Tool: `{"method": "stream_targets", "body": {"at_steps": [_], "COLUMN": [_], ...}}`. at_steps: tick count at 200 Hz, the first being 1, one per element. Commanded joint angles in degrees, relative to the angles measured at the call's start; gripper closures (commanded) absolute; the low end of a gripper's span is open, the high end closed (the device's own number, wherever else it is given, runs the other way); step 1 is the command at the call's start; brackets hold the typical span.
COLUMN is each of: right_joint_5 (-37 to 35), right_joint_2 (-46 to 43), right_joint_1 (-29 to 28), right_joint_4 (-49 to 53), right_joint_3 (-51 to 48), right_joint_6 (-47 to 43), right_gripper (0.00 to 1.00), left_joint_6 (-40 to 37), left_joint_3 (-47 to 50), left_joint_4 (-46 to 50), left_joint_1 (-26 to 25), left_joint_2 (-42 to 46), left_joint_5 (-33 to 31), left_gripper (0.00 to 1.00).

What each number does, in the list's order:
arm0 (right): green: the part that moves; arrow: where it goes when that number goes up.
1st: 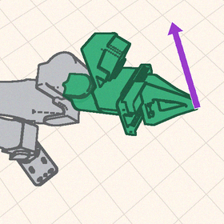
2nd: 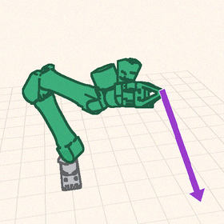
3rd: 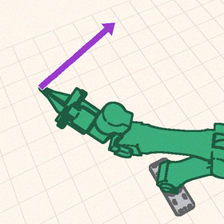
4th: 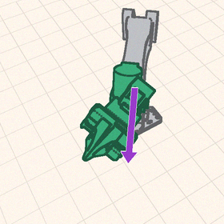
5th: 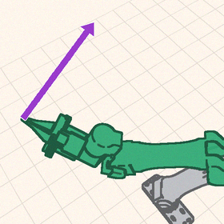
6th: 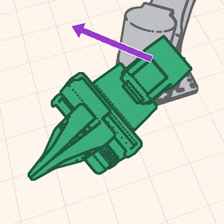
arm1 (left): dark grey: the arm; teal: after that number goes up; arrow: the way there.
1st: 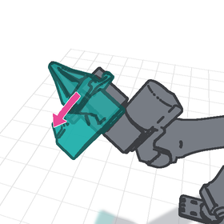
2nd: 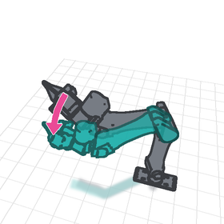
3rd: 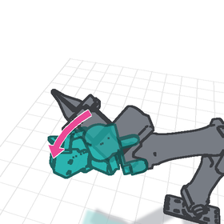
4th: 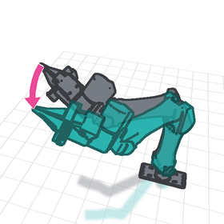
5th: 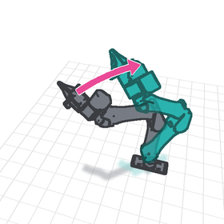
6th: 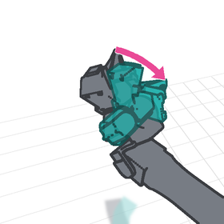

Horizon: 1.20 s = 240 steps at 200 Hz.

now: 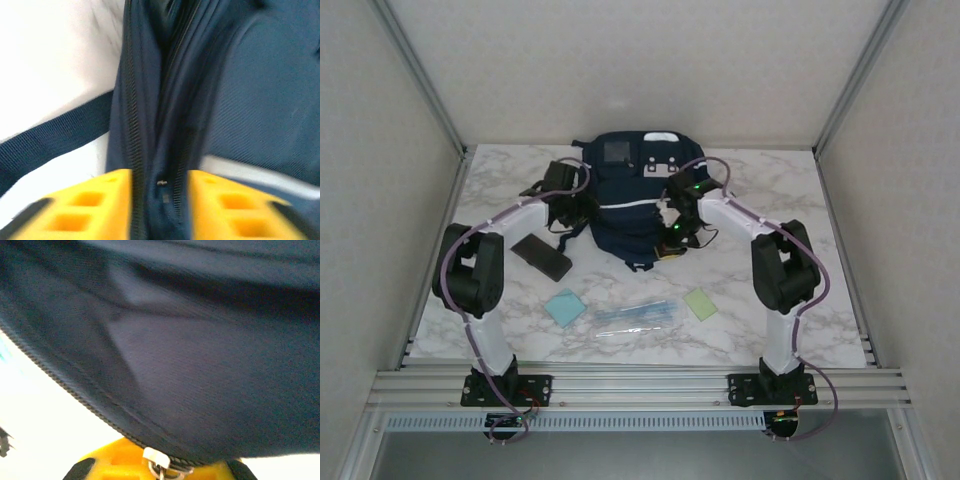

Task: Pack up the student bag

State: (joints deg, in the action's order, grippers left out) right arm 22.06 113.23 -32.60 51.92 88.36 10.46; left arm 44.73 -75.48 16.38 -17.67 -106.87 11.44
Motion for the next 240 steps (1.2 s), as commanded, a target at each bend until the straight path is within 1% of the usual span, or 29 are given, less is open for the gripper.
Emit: {"method": "stream_targets", "body": {"at_steps": [1,5,8,9,15,17,20,29,32,34,56,76,88,106,111,120,127,138,152,154,156,183,204,221,231,240], "right_joint_5": [5.91,6.25,6.36,6.43,6.62,6.71,6.8,7.59,8.08,8.41,9.86,10.31,11.9,13.86,14.17,14.84,15.17,15.31,14.23,13.82,13.34,5.9,-3.58,-9.92,-12.09,-13.43], "right_joint_2": [4.26,5.04,5.62,5.83,6.92,7.29,7.8,9.12,9.58,9.84,12.24,12.99,12.27,10.74,10.13,9.2,8.47,7.36,6.2,6.08,5.87,5.84,5.67,5.43,5.12,4.71], "right_joint_1": [-3.51,-4.06,-4.29,-4.44,-5.03,-5.2,-5.46,-6.27,-6.51,-6.64,-8.12,-8.7,-8.66,-8.71,-8.7,-8.71,-8.67,-8.71,-8.71,-8.67,-8.7,-7.56,-5.87,-3.67,-2.27,-0.63], "right_joint_4": [-4.74,-5.03,-5.27,-5.35,-5.55,-5.63,-5.71,-6.31,-6.65,-6.79,-7.84,-7.92,-9.18,-11.01,-11.65,-12.45,-12.83,-12.72,-10.04,-9.46,-8.65,3.91,12.13,14.51,14.95,14.88], "right_joint_3": [3.81,4.76,5.67,5.94,7.66,8.2,9.09,11.45,12.13,12.57,17.19,19.13,18.3,15.69,14.66,12.71,11.47,9.38,7.52,7.4,7.17,5.7,3.85,2.76,2.61,2.78], "right_joint_6": [2.46,2.65,2.9,2.95,3.3,3.44,3.52,4.02,4.21,4.26,5.42,6.33,7.33,8.78,9.16,9.7,9.97,9.94,8.03,7.48,6.95,-1.49,-5.2,-5.71,-5.66,-5.3], "right_gripper": [1.0,1.0,1.0,1.0,1.0,1.0,1.0,1.0,1.0,1.0,1.0,1.0,1.0,1.0,1.0,1.0,1.0,1.0,1.0,1.0,1.0,1.0,1.0,1.0,1.0,1.0], "left_joint_6": [-0.24,0.01,0.34,0.43,1.15,1.59,2.27,4.88,5.94,6.72,15.33,22.49,25.92,28.13,28.37,28.71,28.98,29.44,29.05,28.91,28.77,25.79,22.97,20.8,19.64,18.82], "left_joint_3": [-1.57,-0.89,-0.3,-0.07,1.4,2.18,3.24,6.79,7.78,8.88,17.66,22.2,23.43,22.4,22.01,21.21,20.84,20.81,20.82,20.75,20.67,20.19,20.38,20.22,20.16,20.07], "left_joint_4": [3.71,4.24,4.41,4.47,4.35,4.25,4.02,2.41,1.74,1.27,-3.97,-8.15,-12.33,-14.58,-15.31,-16.4,-17.06,-18.35,-18.35,-18.21,-17.98,-14.43,-12.48,-10.64,-10.28,-7.93], "left_joint_1": [-0.03,-0.05,-0.03,-0.01,0.04,-0.03,-0.12,-0.32,-0.45,-0.5,-2.75,-5.39,-6.59,-7.89,-8.11,-8.33,-8.39,-8.39,-8.34,-8.34,-8.34,-8.35,-8.21,-8.17,-8.23,-8.17], "left_joint_2": [4.33,5.3,6.03,6.35,8.06,8.71,9.47,11.92,12.82,13.42,17.36,18.02,16.77,13.47,12.45,10.75,9.56,8.26,7.51,7.48,7.45,8.17,9.21,9.91,10.42,10.8], "left_joint_5": [-2.68,-2.85,-2.91,-2.91,-2.63,-2.58,-2.28,-1.26,-0.97,-0.59,1.12,0.84,0.97,-0.36,-0.68,-1.34,-1.72,-2.4,-2.93,-2.94,-2.99,-3.73,-3.72,-3.14,-3.01,-2.99], "left_gripper": [0.35,0.33,0.25,0.24,0.21,0.15,0.09,0.06,0.01,0.0,0.0,0.0,0.01,0.04,0.06,0.13,0.24,0.54,0.87,0.96,1.0,1.0,1.0,1.0,1.0,1.0]}}
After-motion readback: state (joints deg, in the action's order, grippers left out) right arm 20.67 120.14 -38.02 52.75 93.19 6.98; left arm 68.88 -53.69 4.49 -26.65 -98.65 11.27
